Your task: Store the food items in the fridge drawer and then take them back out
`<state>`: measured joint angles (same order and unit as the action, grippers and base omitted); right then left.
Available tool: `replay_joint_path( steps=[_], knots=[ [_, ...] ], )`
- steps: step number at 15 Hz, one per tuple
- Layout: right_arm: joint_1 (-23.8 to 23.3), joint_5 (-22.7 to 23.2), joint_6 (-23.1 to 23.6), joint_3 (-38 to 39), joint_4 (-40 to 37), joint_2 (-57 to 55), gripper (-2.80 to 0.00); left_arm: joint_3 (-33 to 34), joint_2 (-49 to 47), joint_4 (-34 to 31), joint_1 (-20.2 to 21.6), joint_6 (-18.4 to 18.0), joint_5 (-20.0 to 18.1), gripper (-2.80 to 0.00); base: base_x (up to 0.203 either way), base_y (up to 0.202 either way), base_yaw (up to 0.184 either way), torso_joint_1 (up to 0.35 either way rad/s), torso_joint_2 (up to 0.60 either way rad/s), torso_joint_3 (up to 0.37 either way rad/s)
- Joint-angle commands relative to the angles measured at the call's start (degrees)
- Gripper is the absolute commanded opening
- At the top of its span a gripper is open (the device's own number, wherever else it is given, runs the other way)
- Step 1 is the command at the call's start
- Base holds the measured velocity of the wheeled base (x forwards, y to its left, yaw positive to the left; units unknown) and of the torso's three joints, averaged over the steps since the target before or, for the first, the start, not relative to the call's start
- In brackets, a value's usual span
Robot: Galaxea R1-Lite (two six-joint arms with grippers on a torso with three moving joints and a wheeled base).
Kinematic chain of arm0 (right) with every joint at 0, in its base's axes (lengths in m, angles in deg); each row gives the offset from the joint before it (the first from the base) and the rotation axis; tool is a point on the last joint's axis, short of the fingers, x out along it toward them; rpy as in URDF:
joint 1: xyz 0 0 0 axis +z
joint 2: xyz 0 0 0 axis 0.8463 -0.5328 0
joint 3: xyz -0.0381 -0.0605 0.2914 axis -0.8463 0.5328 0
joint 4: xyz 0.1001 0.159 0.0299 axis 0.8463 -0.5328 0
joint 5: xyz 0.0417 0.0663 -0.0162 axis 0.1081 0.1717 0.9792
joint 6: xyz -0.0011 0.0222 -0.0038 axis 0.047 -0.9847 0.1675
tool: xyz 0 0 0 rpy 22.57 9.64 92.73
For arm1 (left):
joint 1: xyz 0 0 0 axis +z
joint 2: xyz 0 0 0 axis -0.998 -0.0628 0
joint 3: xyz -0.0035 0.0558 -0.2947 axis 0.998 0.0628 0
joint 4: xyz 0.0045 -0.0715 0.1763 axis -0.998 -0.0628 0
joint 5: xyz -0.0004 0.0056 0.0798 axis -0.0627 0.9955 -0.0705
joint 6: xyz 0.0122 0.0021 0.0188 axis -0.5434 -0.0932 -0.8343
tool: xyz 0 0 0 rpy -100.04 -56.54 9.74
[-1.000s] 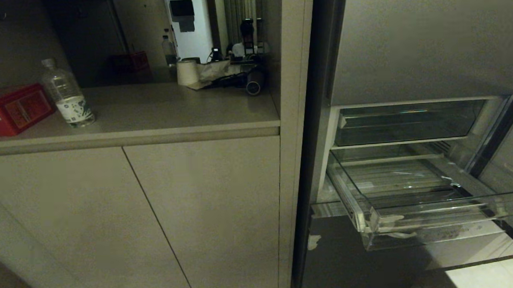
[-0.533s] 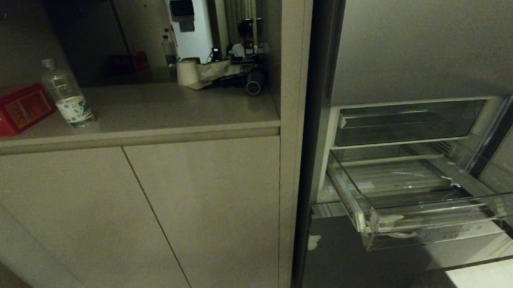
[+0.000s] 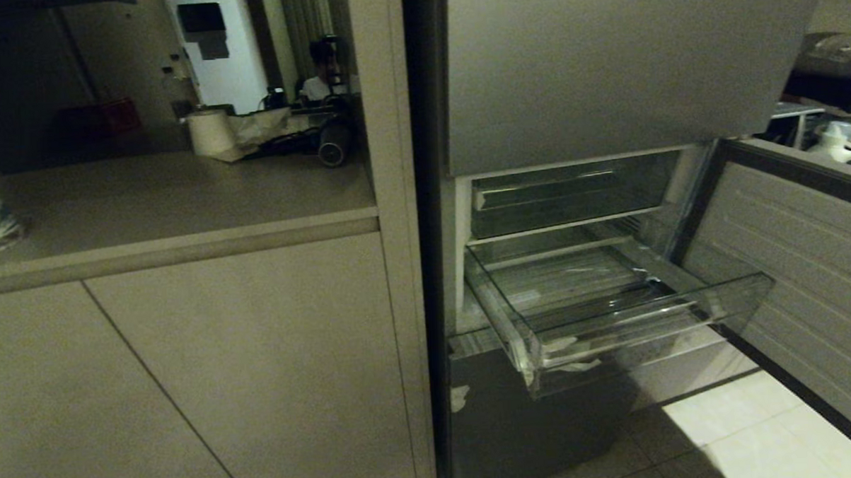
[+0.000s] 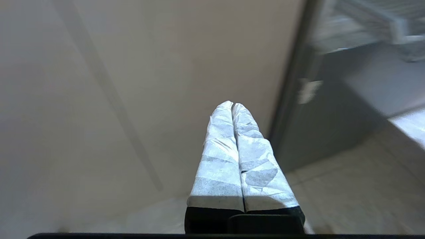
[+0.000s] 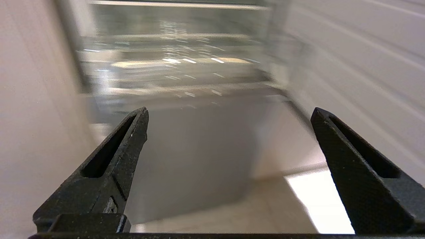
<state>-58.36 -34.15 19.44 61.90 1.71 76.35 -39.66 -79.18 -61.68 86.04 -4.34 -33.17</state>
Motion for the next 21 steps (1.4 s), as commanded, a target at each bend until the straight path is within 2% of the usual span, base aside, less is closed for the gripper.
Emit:
replay_joint_path(
  steps=[1, 5, 9, 12, 14, 15, 16, 18, 21],
  knots=[
    [0.02, 0.06, -0.03, 1.84, -0.01, -0.05, 0.0, 0.0, -0.07, -0.06, 0.0, -0.02, 0.01, -2.8, -0.001, 0.005, -0.165, 0.002, 0.0, 0.009],
    [0.02, 0.15, -0.03, 1.76, 0.17, -0.05, 0.0, 0.0, -0.07, -0.06, 0.0, -0.02, 0.01, -2.8, -0.001, 0.005, -0.156, 0.002, 0.01, 0.004],
    [0.0, -1.21, -0.82, 0.11, 0.86, -3.1, 0.0, 0.0, -0.07, -0.06, 0.0, -0.02, 0.01, -2.8, 0.001, 0.001, -0.019, 0.001, 0.0, 0.002],
    [-0.41, -6.71, -5.03, -11.42, -2.17, -9.83, 0.0, 0.0, -0.07, -0.06, 0.0, -0.02, 0.01, -2.8, 0.0, 0.0, 0.0, 0.0, 0.0, 0.0],
    [-2.82, -8.12, -9.29, -17.1, -4.34, -18.34, 0.0, 0.0, -0.07, -0.06, 0.0, -0.02, 0.01, -2.8, 0.0, 0.0, 0.0, 0.0, 0.0, 0.0],
    [-5.19, -8.42, -12.55, -19.4, -4.31, -23.29, 0.0, 0.0, -0.07, -0.06, 0.0, -0.02, 0.01, -2.8, 0.0, 0.0, 0.0, 0.0, 0.0, 0.0],
    [-9.45, -8.34, -15.14, -21.01, -3.58, -27.51, 0.0, 0.0, -0.07, -0.06, 0.0, -0.02, 0.01, -2.8, 0.0, 0.0, 0.0, 0.0, 0.0, 0.0],
    [-23.48, -6.18, -17.82, -22.63, -0.22, -33.42, 0.0, 0.0, -0.07, -0.06, 0.0, -0.02, 0.01, -2.8, 0.0, 0.0, 0.0, 0.0, 0.0, 0.0],
    [-46.82, 1.71, -18.56, -24.01, 3.87, -38.93, 0.0, 0.0, -0.07, -0.06, 0.0, -0.02, 0.01, -2.8, 0.0, 0.0, 0.0, 0.0, 0.0, 0.0]
  ],
)
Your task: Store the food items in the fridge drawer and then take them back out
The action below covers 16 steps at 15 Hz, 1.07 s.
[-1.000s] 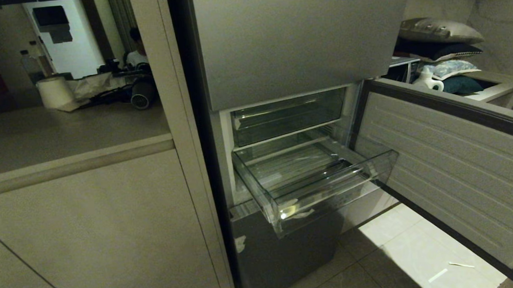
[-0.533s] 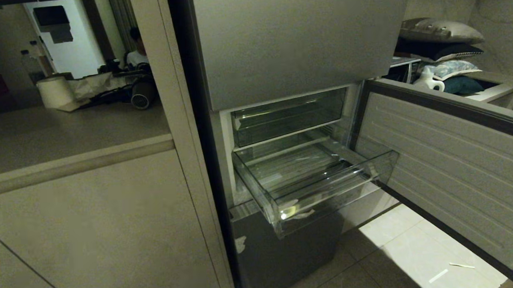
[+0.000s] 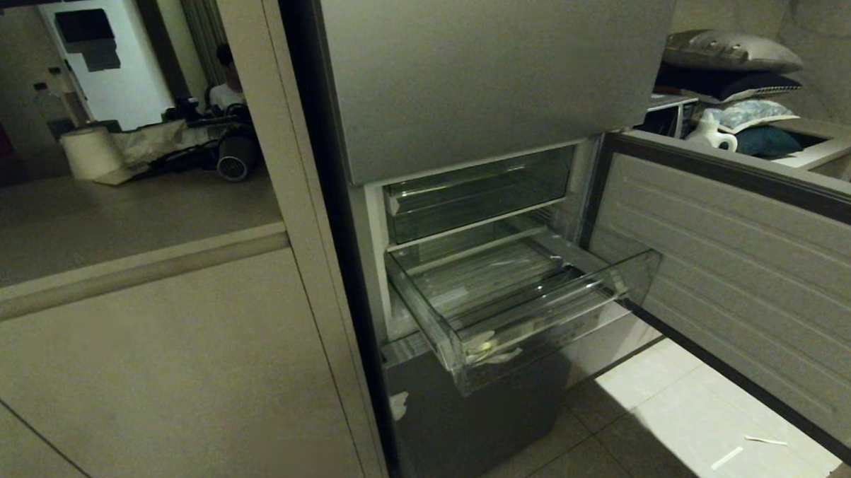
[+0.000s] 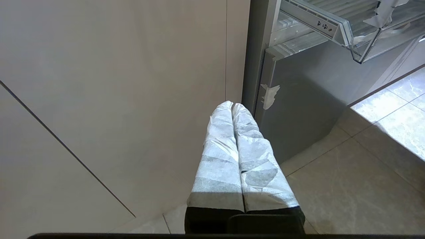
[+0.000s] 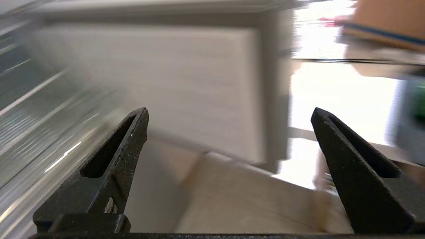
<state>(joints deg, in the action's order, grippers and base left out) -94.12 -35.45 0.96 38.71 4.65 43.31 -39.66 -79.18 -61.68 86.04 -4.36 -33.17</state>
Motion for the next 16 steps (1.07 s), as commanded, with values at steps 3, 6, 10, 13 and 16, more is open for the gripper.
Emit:
replay_joint_path(
  steps=[3, 6, 10, 13, 16],
  knots=[
    [-32.15, 12.29, -0.05, -1.73, 3.76, -11.19, 0.0, 0.0, -0.07, -0.06, 0.0, 0.0, 0.01, -2.8, 0.0, 0.0, 0.0, 0.0, 0.0, 0.0],
    [-40.69, 16.4, 1.03, -1.68, 7.58, -20.42, 0.0, 0.0, -0.07, -0.06, 0.01, 0.0, 0.01, -2.8, 0.0, 0.0, 0.0, 0.0, 0.0, 0.0],
    [-43.91, 13.7, 2.33, -0.72, 16.68, -31.28, 0.0, 0.0, -0.07, -0.06, 0.0, 0.0, 0.01, -2.8, 0.0, 0.0, 0.0, 0.0, 0.0, 0.0],
    [-44.34, 13.19, 6.92, -1.01, 18.82, -38.63, 0.0, 0.0, -0.07, -0.06, 0.0, 0.0, 0.01, -2.8, 0.0, 0.0, 0.0, 0.0, 0.0, 0.0],
    [-44.37, 13.15, 8.83, -2.46, 23.44, -48.62, 0.0, 0.0, -0.07, -0.06, 0.0, 0.0, 0.01, -2.8, 0.0, 0.0, 0.0, 0.0, 0.0, 0.0]
  ],
)
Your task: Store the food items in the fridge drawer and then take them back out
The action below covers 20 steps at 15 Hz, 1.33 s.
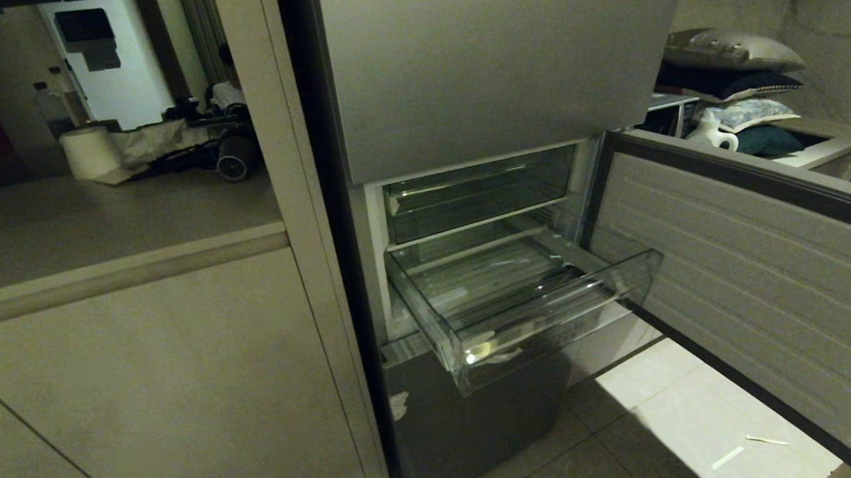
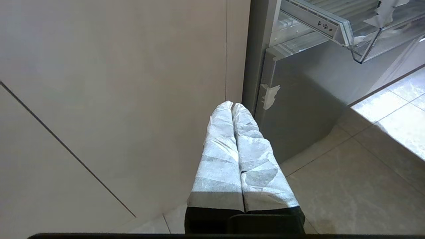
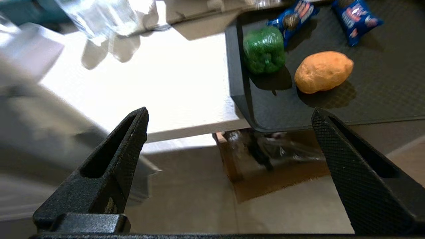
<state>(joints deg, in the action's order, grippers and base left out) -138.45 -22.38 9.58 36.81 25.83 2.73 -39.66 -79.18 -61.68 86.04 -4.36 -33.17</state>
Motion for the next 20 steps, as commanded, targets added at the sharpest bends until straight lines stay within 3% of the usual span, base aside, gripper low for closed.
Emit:
replay_joint_path(
  steps=[1, 5, 10, 15, 20],
  knots=[
    [-0.04, 0.08, 0.59, -0.68, 5.28, -11.67, 0.0, 0.0, -0.07, -0.06, 0.0, 0.0, 0.01, -2.8, 0.0, 0.0, 0.0, 0.0, 0.0, 0.0],
    [-1.5, 0.11, 3.38, -3.62, 13.1, -25.97, 0.0, 0.0, -0.07, -0.06, 0.0, 0.0, 0.01, -2.8, 0.0, 0.0, 0.0, 0.0, 0.0, 0.0],
    [-7.08, 0.14, 6.58, -14.64, 15.2, -40.61, 0.0, 0.0, -0.07, -0.06, 0.0, 0.0, 0.01, -2.8, 0.0, 0.0, 0.0, 0.0, 0.0, 0.0],
    [-11.97, 0.15, 8.28, -21.9, 15.34, -48.26, 0.0, 0.0, -0.07, -0.06, 0.0, 0.0, 0.01, -2.8, 0.0, 0.0, 0.0, 0.0, 0.0, 0.0],
    [-12.0, 0.38, 8.57, -24.27, 15.44, -51.84, 0.0, 0.0, -0.07, -0.06, 0.0, 0.0, 0.01, -2.8, 0.0, 0.0, 0.0, 0.0, 0.0, 0.0]
  ],
)
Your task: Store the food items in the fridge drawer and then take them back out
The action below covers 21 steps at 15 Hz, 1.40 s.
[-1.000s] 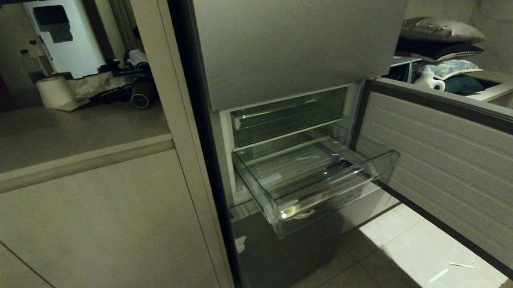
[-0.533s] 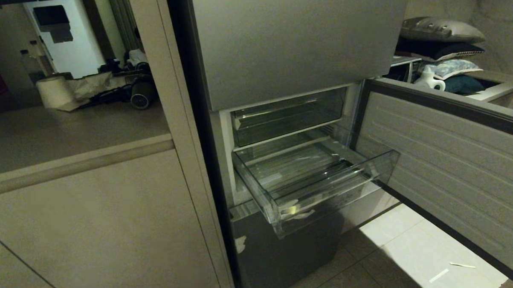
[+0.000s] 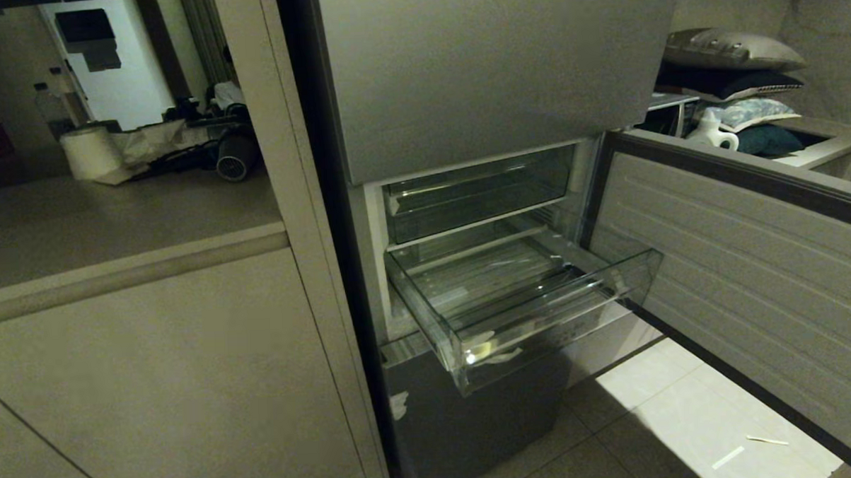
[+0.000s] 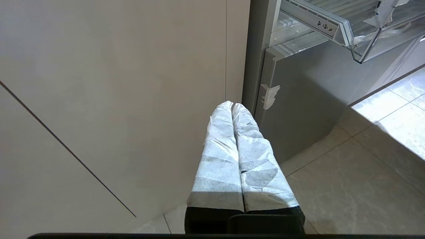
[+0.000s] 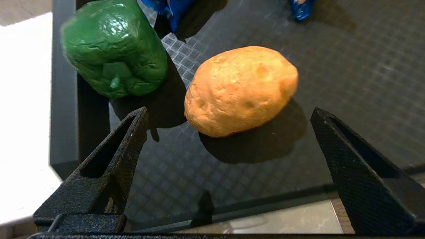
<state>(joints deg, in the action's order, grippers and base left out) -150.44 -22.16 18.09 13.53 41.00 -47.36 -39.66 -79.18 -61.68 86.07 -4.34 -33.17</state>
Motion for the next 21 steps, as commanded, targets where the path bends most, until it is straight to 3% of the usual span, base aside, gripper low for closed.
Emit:
replay_joint_path(
  steps=[1, 6, 21],
  knots=[
    [0.0, 0.26, -0.01, -1.94, 0.25, -2.11, 0.0, 0.0, -0.07, -0.06, 0.06, -0.02, 0.01, -2.8, 0.0, 0.0, 0.0, 0.0, 0.0, 0.0],
    [0.35, 2.47, -0.08, -4.38, 0.25, -3.97, 0.0, 0.0, -0.07, -0.06, -0.02, -0.02, 0.01, -2.8, 0.0, 0.0, 0.0, 0.0, 0.0, 0.0],
    [0.26, 2.39, 0.18, -7.09, 0.32, -8.09, 0.0, 0.0, -0.07, -0.06, 0.01, -0.02, 0.01, -2.8, 0.0, 0.0, 0.0, 0.0, 0.0, 0.0]
  ],
)
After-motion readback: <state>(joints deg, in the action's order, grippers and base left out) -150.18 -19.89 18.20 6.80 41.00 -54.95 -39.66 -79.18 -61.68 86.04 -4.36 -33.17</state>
